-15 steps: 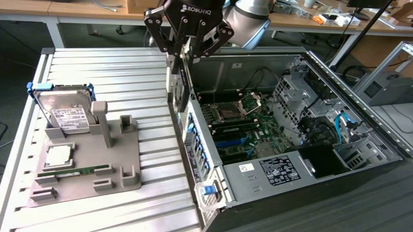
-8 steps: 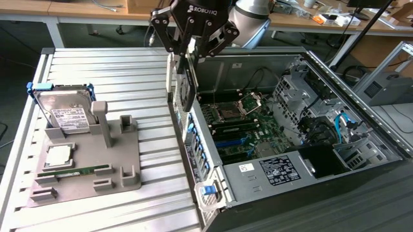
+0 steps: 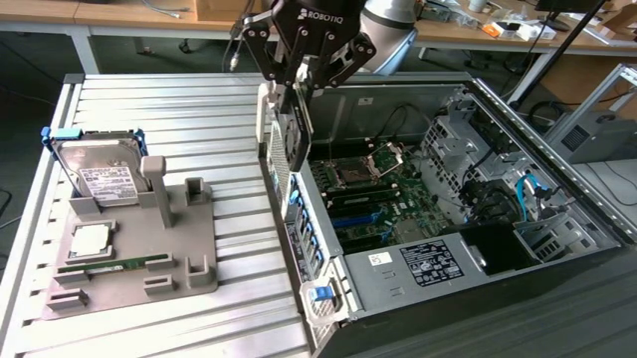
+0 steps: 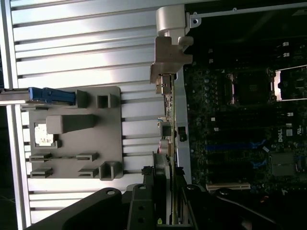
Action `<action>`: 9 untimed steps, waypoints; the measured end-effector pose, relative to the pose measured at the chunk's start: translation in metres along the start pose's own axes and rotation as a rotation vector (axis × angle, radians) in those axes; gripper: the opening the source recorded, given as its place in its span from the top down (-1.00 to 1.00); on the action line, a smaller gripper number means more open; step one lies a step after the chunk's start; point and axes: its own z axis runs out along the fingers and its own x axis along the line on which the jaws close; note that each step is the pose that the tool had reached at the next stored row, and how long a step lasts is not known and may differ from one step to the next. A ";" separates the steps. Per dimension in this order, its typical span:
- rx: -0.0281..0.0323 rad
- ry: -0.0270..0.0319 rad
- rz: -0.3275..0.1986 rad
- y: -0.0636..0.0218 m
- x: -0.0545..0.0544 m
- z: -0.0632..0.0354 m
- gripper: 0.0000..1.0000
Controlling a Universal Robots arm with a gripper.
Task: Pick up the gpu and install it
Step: 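Pick up the gpu and move the gpu toward the slot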
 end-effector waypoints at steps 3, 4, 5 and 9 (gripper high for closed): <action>0.0001 0.0000 0.000 0.0002 -0.003 -0.0002 0.47; 0.0001 0.0000 0.000 0.0003 -0.004 -0.0003 0.47; 0.0001 0.0000 0.000 0.0004 -0.005 -0.0004 0.47; 0.0000 0.0000 0.000 0.0007 -0.008 -0.0007 0.47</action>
